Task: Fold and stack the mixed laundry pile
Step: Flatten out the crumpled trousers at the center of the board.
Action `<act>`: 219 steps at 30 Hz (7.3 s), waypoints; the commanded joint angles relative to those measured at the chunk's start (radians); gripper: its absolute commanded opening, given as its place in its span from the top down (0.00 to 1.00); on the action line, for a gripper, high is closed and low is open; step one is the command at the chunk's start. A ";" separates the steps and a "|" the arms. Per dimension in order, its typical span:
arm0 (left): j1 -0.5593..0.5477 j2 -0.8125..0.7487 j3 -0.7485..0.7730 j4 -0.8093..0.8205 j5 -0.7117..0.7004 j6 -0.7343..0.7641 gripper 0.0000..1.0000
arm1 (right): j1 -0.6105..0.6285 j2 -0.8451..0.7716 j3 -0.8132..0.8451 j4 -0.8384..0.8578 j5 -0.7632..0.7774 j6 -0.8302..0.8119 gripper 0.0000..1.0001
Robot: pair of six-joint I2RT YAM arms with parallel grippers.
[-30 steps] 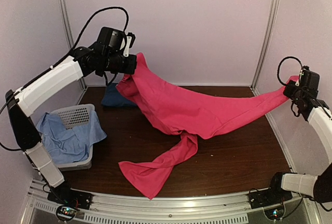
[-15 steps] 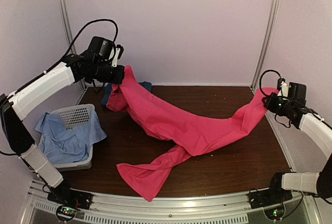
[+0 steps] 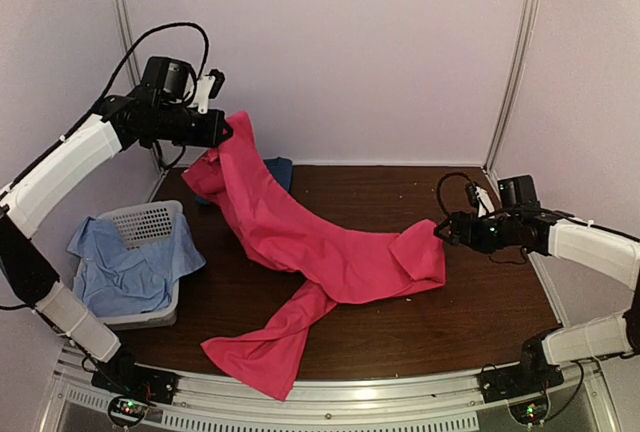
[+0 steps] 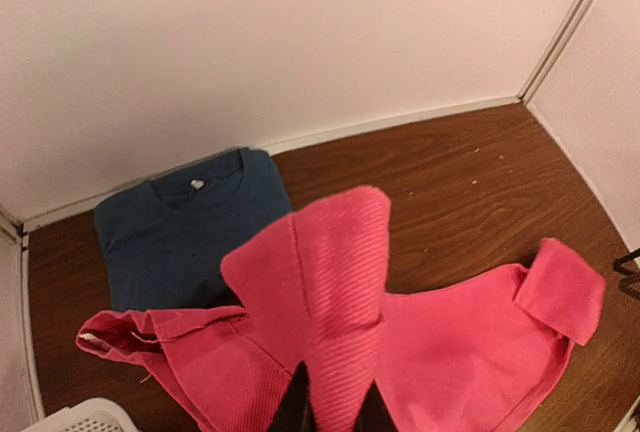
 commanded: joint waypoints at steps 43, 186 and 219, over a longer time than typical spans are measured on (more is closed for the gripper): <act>-0.023 0.219 0.688 0.106 0.193 -0.022 1.00 | 0.837 0.863 0.436 1.204 0.818 -0.411 0.00; -0.165 0.934 0.489 -0.081 0.408 0.454 0.78 | -0.094 0.109 0.295 0.033 0.434 -0.135 0.00; -0.578 0.115 -0.357 0.195 0.148 0.396 0.49 | -0.109 0.188 0.393 -0.035 0.170 -0.221 0.11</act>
